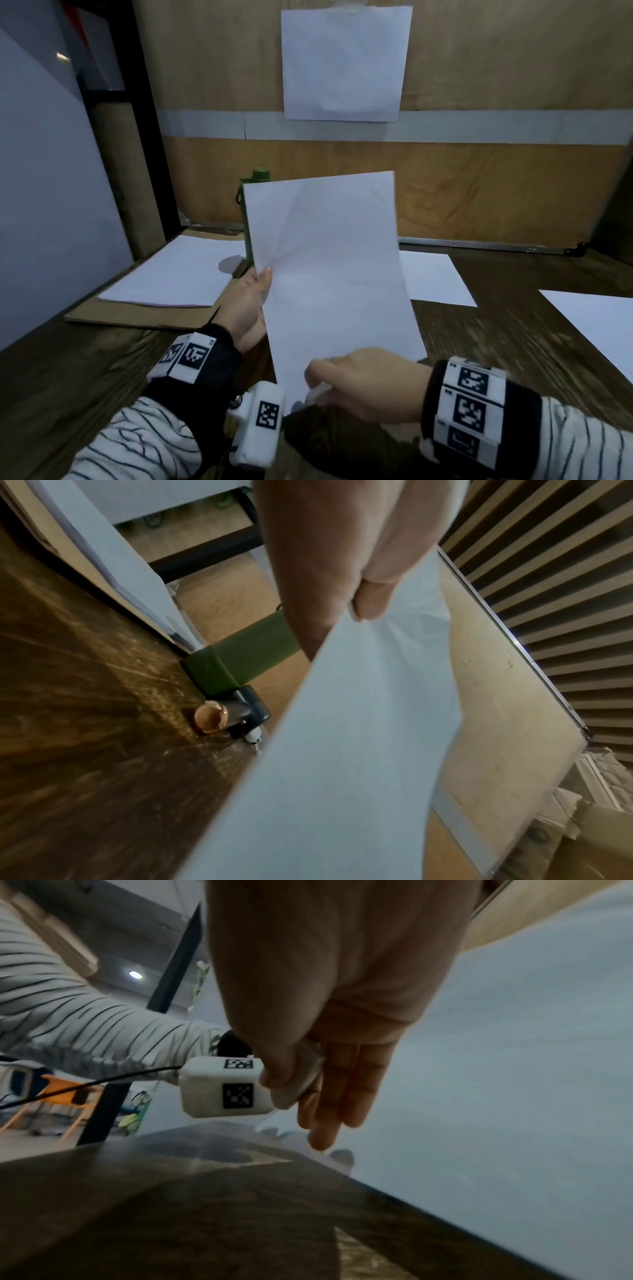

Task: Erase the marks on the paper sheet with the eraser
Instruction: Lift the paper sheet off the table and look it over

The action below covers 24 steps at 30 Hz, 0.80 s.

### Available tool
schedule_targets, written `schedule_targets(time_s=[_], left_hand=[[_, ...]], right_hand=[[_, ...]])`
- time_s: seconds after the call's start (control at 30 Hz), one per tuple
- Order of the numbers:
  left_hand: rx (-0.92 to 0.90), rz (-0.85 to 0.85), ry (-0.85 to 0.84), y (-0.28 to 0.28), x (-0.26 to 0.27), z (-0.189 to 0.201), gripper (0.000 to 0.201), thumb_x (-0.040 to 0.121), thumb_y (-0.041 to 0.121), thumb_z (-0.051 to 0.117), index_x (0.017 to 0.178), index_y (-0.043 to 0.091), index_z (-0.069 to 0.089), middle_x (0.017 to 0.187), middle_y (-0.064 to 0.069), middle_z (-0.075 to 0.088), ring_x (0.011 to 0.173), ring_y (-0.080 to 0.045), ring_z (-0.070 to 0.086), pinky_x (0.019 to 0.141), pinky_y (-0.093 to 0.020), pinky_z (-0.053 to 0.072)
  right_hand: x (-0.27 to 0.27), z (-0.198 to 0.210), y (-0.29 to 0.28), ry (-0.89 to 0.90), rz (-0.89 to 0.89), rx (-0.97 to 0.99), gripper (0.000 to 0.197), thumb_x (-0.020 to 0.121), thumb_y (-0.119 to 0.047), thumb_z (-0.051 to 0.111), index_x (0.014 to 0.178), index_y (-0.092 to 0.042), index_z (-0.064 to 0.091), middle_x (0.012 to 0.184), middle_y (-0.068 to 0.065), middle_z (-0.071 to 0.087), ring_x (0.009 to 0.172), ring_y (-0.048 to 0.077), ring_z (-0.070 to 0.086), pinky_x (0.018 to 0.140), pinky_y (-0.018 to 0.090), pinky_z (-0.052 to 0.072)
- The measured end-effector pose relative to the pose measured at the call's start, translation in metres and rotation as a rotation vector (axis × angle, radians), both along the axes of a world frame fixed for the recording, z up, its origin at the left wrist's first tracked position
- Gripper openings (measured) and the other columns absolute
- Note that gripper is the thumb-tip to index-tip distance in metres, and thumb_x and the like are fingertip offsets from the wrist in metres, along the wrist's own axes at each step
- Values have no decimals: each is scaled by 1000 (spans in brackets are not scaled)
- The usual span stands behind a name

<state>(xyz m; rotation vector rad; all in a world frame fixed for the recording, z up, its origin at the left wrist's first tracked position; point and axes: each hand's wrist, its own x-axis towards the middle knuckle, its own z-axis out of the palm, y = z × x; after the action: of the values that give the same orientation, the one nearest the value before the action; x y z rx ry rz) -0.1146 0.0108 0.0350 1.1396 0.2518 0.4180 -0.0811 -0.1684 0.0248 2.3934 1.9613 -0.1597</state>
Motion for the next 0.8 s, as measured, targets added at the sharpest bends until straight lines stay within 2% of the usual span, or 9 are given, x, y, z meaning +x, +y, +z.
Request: schedule_targets(time_s=[0.07,0.23,0.33,0.47,0.5,0.57,0.63,0.73,0.8], left_hand=[[-5,31,-26,6,-3,-1,30,103,19,29,104,20,59,102,0,67,96,-19,63,80,-33,49],[-34,215,-107,25,-10,-3,30,103,18,29,125,20,48,108,0,63,98,-19,60,80,-36,48],[-79,316,-159,36,-17,-4,26,104,18,28,121,20,47,107,-2,61,95,-18,60,81,-39,47],[-153,436,-160,52,-26,-2,23,104,23,29,92,26,49,100,-2,60,94,-21,59,93,-52,44],[-180,448,-163,57,-29,-1,21,103,24,29,92,26,48,101,-2,60,98,-23,59,94,-55,43],[-236,432,-161,68,-34,-4,18,102,28,32,107,26,49,110,-2,60,104,-23,59,78,-56,52],[-291,404,-174,81,-41,-9,31,100,31,37,129,23,46,118,-1,62,104,-22,61,59,-47,58],[-388,426,-194,94,-48,-17,40,99,33,39,138,24,43,126,-1,62,112,-21,61,83,-44,55],[-439,438,-200,96,-52,-20,40,98,32,41,137,22,45,127,-1,62,115,-20,60,88,-40,54]], right_hand=[[9,4,-4,54,-44,10,33,100,-28,36,130,-18,46,126,10,58,113,30,54,89,36,41],[21,2,-9,65,-131,-33,29,96,-28,45,117,-19,62,116,5,63,110,24,56,86,34,44],[20,1,-8,27,-228,-17,31,95,-39,45,110,-16,60,111,5,64,105,23,58,83,36,46],[27,-3,0,227,-334,-93,23,99,-19,35,116,-13,49,108,9,53,107,28,54,81,36,43],[32,-3,4,267,-368,-98,26,97,-14,35,120,-11,48,115,12,55,110,29,54,85,37,45],[47,-1,13,294,-462,-53,32,95,-10,41,125,-7,50,123,16,58,111,30,57,83,32,49],[62,2,24,342,-558,45,26,94,-16,48,115,-5,58,104,13,66,89,24,64,64,23,47],[85,3,44,495,-746,228,19,91,-23,57,100,-8,65,66,0,58,53,12,55,48,19,42],[96,3,58,520,-823,278,23,89,-24,60,99,-5,67,67,2,58,54,13,54,49,20,41]])
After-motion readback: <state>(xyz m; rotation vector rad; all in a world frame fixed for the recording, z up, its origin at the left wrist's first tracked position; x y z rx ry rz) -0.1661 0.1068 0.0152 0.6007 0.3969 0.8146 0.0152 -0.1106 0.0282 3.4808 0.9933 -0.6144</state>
